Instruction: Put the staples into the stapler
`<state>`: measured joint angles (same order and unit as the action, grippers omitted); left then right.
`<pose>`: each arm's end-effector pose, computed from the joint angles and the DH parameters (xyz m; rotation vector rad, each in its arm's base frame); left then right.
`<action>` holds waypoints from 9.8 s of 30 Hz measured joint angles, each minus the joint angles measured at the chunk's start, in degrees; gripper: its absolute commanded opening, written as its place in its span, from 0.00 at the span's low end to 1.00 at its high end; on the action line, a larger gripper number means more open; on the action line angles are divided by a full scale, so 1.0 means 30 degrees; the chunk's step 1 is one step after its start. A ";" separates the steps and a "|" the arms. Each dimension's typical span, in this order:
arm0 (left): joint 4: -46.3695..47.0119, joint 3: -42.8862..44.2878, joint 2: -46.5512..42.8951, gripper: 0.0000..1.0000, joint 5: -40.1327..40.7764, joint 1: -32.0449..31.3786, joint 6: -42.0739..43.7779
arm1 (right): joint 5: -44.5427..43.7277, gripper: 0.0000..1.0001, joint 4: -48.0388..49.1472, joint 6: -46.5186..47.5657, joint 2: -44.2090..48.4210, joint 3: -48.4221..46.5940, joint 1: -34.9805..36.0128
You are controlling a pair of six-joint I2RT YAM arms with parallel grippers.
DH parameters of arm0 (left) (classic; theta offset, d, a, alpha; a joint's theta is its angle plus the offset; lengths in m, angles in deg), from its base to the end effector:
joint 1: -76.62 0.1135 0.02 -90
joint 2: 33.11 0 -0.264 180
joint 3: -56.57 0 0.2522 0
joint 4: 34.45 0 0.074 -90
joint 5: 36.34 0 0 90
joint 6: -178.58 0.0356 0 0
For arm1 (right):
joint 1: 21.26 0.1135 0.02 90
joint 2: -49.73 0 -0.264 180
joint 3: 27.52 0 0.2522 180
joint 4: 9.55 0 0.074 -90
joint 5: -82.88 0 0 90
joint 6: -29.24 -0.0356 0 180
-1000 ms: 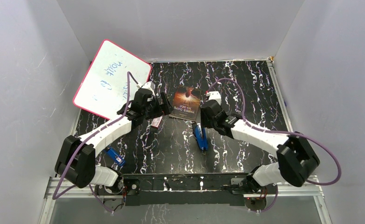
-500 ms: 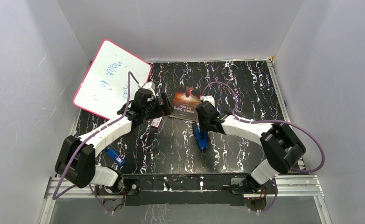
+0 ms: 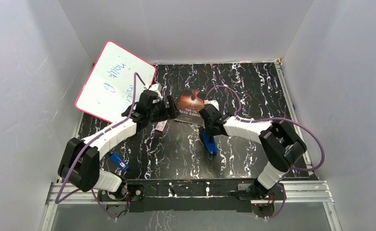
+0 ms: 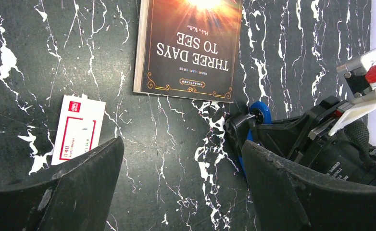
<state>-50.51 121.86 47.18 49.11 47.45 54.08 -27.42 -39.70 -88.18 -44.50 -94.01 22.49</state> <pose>0.2718 -0.1550 0.2520 -0.0530 2.2012 -0.7304 0.2395 0.2122 0.1684 -0.2263 2.4794 0.0544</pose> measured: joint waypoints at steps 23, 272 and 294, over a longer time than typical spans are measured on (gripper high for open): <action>0.0342 0.3920 -0.0590 0.88 -0.0911 -0.0765 0.2470 | 0.2164 0.00 0.7868 -0.1887 0.8102 0.4699 -0.2994; -0.3395 0.3118 0.6317 0.76 0.2696 0.0583 1.0732 | 1.4360 0.80 0.7890 -0.0758 1.1861 0.7388 -1.2553; -0.4226 0.3286 0.7031 0.45 0.2302 0.0954 1.0142 | 1.4309 0.80 0.7752 -0.0758 1.1876 0.7388 -1.2553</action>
<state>-63.19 131.72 68.28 56.01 50.32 84.50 15.51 -16.44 -90.45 -8.88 -71.85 -15.17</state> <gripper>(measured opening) 0.488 0.798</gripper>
